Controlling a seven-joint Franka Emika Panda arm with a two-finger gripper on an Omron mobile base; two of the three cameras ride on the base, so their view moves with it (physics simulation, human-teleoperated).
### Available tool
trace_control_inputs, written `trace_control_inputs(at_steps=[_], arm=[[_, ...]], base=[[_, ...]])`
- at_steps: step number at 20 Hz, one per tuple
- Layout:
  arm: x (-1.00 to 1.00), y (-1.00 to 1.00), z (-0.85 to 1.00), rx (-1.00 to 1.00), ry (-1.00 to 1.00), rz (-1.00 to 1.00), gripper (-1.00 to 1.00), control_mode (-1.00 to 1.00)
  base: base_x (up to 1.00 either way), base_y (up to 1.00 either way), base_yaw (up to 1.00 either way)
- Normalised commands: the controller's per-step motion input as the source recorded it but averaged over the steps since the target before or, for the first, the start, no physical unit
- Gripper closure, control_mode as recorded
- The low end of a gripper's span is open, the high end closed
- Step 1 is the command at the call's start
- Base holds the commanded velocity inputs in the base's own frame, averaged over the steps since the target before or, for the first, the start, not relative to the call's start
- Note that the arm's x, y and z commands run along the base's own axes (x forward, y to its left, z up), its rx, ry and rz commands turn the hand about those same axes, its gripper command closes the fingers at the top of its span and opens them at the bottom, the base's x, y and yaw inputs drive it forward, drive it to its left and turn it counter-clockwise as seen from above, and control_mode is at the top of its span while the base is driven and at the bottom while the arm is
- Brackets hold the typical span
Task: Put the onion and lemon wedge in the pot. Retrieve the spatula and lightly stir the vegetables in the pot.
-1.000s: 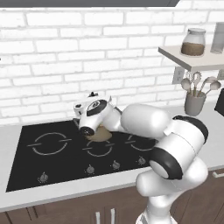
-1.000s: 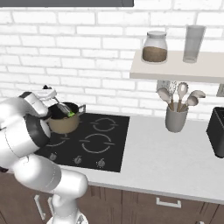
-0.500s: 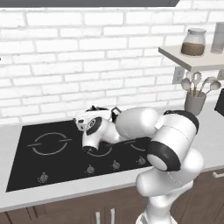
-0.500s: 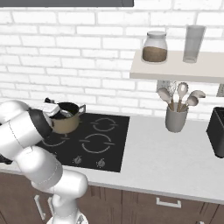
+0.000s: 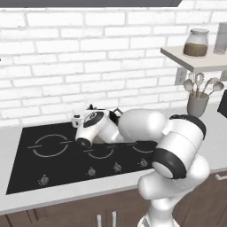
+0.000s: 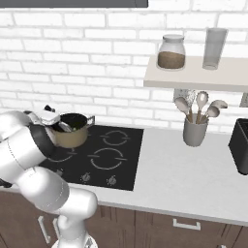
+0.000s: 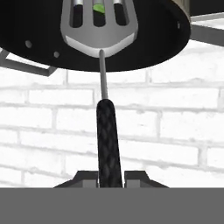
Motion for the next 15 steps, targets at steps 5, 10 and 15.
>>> trace_control_inputs(at_steps=[5, 10, 15], arm=[[0.0, 0.0, 0.24, 0.12, 0.16, -0.02, 1.0, -1.0], [0.0, 0.0, -0.15, 0.08, 0.09, 0.0, 1.0, -1.0], [0.19, 0.0, -0.57, 0.03, 0.01, 0.0, 1.0, -1.0]], base=[[0.0, 0.0, 0.0], [0.0, 0.0, 0.0], [0.0, 0.0, 0.0]])
